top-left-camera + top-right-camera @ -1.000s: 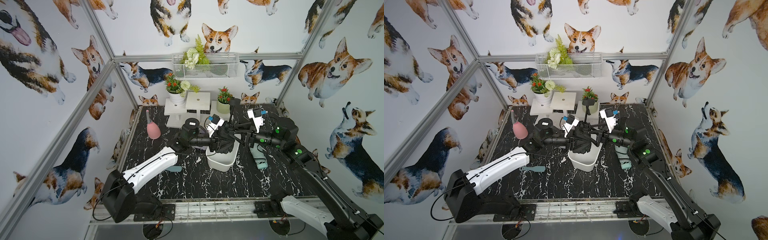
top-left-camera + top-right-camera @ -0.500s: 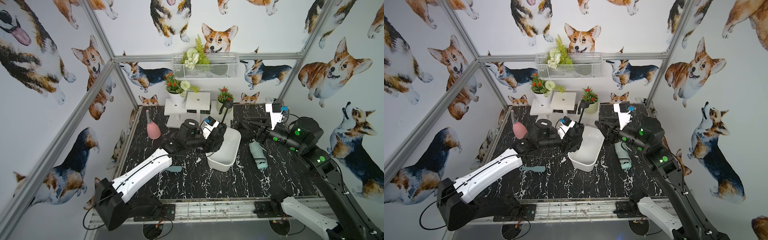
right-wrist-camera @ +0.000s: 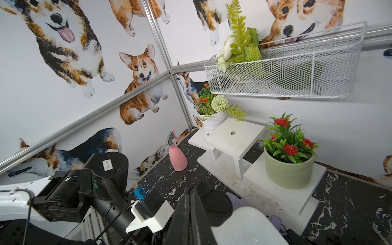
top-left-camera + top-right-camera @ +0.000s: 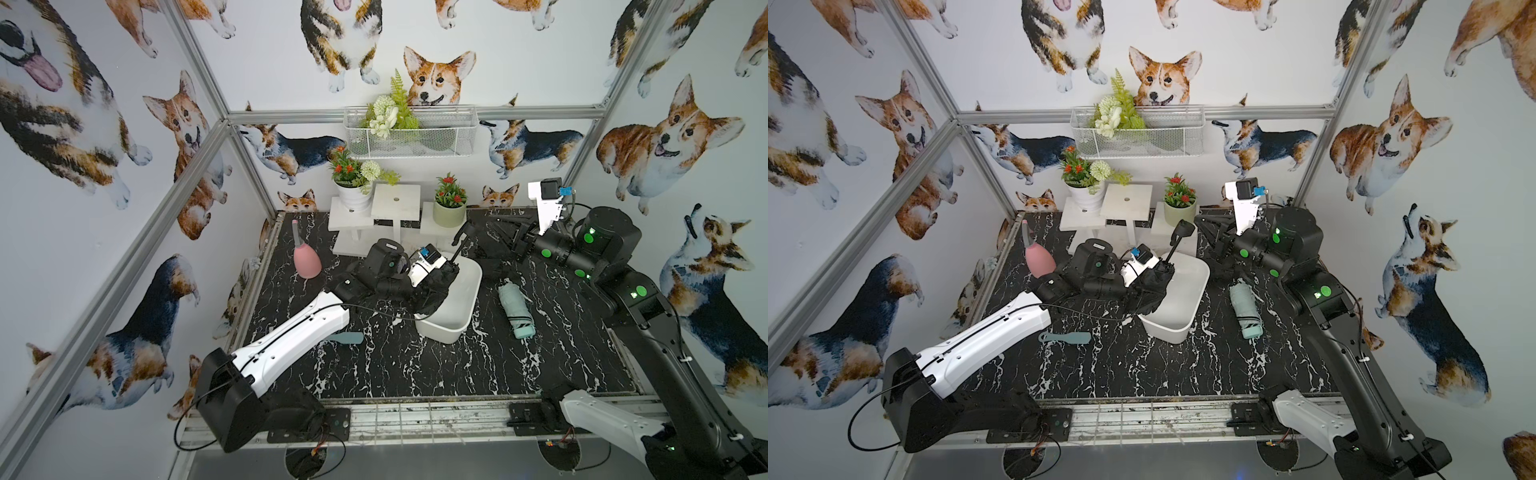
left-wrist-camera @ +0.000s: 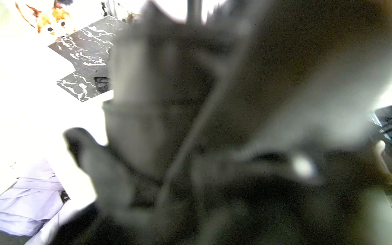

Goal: Put the umbrella into the storage box
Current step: Adjust the umbrella.

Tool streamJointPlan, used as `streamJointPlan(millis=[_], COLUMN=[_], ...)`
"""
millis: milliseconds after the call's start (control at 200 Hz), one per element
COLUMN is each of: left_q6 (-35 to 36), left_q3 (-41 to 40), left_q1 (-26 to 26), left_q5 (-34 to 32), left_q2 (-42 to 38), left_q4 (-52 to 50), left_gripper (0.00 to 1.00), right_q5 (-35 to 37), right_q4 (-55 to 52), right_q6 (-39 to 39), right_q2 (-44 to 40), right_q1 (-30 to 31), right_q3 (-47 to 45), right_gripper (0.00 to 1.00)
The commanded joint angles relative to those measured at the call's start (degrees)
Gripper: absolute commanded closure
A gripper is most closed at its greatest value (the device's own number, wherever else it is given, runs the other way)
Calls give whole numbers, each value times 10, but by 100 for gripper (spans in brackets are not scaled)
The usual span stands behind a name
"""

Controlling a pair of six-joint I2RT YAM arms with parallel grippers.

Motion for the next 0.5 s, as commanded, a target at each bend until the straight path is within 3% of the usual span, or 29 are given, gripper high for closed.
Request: streamJointPlan(millis=[0, 275, 495], left_q6=[17, 15, 12], left_q3=[10, 23, 52], left_q1=[0, -2, -6], left_q5=[28, 55, 57], left_q2=[-3, 1, 17], left_q4=[11, 22, 14], left_gripper=[100, 100, 100], right_q5=[-18, -106, -120], right_q4=[-5, -22, -25], right_q6=[11, 9, -10], right_q2=[12, 46, 27], right_q1=[-10, -12, 11], right_q3=[7, -6, -65], right_gripper=[90, 90, 91])
